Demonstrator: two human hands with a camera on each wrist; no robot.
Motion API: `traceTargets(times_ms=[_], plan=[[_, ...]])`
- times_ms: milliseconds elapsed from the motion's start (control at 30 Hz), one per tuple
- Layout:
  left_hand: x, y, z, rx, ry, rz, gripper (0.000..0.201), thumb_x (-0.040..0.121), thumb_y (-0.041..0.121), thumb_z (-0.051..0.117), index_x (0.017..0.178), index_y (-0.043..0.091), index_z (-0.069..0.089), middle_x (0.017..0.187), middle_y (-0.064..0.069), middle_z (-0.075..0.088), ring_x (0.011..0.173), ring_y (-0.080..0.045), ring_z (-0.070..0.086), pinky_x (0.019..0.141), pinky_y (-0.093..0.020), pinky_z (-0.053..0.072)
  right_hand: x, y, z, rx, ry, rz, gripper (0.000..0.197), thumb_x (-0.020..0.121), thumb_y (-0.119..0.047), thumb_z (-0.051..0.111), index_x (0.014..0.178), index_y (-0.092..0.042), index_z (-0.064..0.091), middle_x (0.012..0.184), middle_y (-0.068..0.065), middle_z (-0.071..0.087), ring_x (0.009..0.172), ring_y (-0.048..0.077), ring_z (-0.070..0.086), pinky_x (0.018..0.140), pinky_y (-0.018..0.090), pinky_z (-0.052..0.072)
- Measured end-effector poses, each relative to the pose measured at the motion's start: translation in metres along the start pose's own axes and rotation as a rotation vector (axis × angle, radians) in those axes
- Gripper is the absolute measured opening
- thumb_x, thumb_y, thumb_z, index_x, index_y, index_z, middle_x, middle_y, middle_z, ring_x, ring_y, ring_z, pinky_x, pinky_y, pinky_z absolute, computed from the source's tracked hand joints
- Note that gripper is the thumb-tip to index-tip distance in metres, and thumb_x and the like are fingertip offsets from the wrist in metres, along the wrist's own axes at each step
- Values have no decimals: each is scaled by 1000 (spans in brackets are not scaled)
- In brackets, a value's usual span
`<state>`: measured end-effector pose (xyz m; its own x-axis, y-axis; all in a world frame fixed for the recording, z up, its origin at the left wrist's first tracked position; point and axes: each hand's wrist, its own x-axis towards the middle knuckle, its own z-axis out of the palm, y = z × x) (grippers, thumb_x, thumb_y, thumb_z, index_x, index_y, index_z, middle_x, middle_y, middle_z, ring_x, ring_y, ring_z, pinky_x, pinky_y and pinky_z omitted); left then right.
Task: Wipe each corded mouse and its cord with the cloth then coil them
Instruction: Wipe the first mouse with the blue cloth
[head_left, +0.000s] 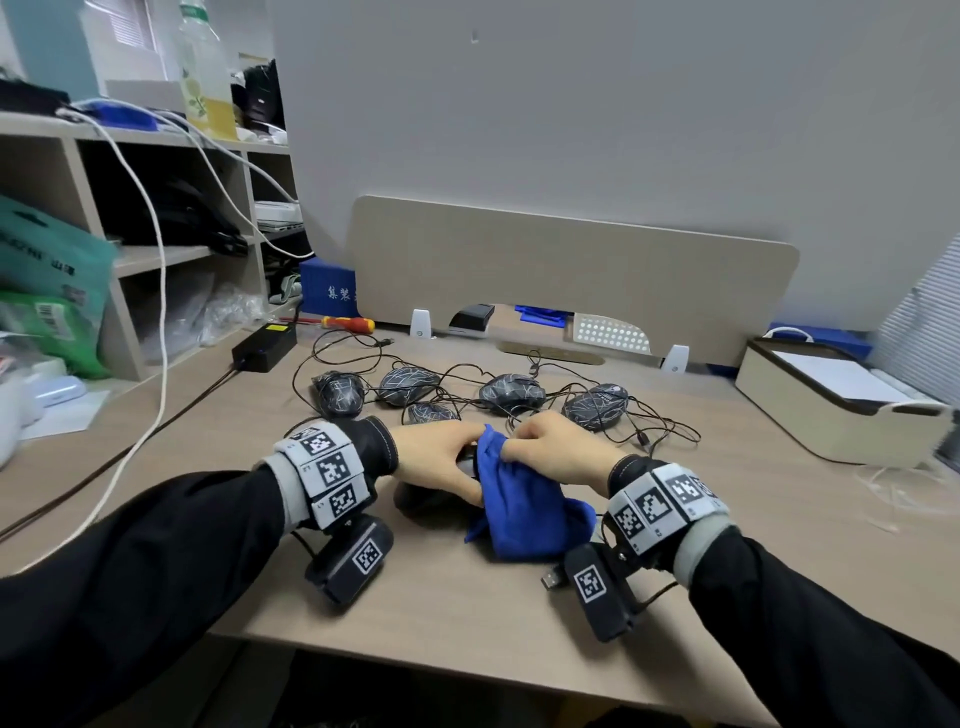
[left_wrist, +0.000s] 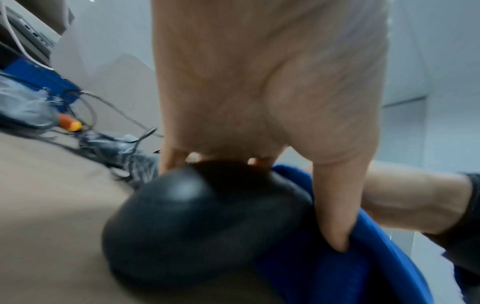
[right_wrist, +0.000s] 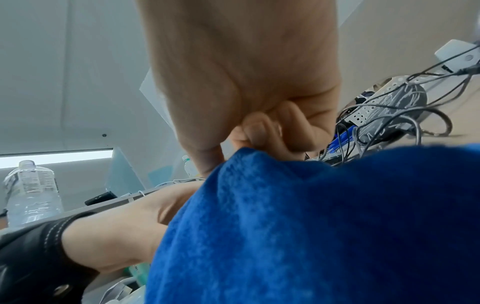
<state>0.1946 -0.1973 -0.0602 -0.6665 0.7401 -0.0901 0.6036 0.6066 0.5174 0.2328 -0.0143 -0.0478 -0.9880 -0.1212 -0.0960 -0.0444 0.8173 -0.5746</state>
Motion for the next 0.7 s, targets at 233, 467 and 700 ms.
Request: traceTargets(times_ms=[233,467,700], plan=[[-3,-8,-6,97,-64,-10,53,76,28,81,123,25,56,117,10,61,107,-9,55,93,-25,42,1,10,2,-43,-107,-67,24,90,-23,63,78,-2,67,70,1,55,63,12,47,59,26,37],[-18,-20,-34,255,-119,-278,49,79,24,81,121,21,55,112,7,52,103,-14,50,70,-21,39,0,29,-9,-2,-73,-60,28,90,-25,68,65,-17,58,66,0,51,61,13,45,56,27,38],[-15,-14,-34,361,-214,-391,45,76,34,83,113,22,59,107,4,57,98,-16,55,72,-24,43,8,21,1,21,-73,-50,23,87,-27,68,69,-16,60,65,-1,50,59,13,44,56,27,36]])
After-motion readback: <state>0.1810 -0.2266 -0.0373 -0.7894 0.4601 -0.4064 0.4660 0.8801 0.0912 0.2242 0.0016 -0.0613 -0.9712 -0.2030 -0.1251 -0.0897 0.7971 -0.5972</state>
